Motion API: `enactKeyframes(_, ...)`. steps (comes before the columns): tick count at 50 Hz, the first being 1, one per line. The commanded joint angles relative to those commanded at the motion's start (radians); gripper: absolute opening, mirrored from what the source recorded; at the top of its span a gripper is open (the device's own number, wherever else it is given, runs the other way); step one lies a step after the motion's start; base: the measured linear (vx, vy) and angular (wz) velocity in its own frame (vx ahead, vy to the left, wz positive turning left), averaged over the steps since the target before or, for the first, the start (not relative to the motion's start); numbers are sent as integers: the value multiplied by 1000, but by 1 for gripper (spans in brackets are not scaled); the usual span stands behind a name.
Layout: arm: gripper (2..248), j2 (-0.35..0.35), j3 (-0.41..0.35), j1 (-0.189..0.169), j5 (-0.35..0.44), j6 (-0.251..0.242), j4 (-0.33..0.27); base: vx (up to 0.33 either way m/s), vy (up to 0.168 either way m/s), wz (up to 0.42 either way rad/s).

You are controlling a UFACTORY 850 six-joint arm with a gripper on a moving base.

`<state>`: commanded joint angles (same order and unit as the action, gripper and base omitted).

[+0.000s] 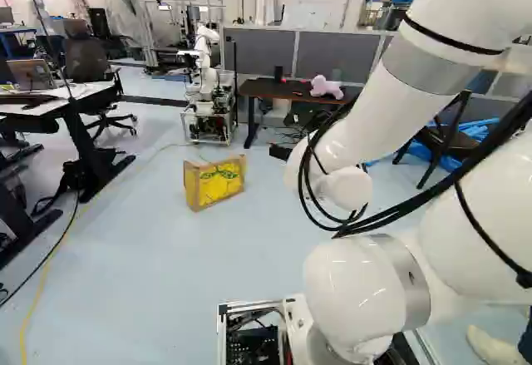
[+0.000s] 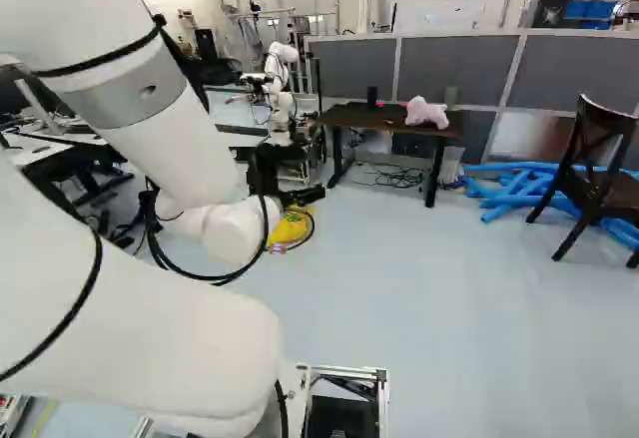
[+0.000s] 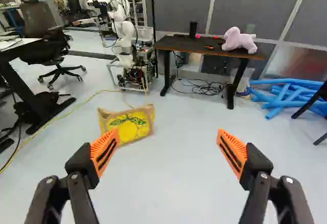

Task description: Pick up the bag on the ground and place it on the table

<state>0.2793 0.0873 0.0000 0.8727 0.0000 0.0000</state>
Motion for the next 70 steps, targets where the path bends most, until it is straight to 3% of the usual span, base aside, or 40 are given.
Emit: enactKeyframes(70,247,0,0,0,0,0,0,20,2,7)
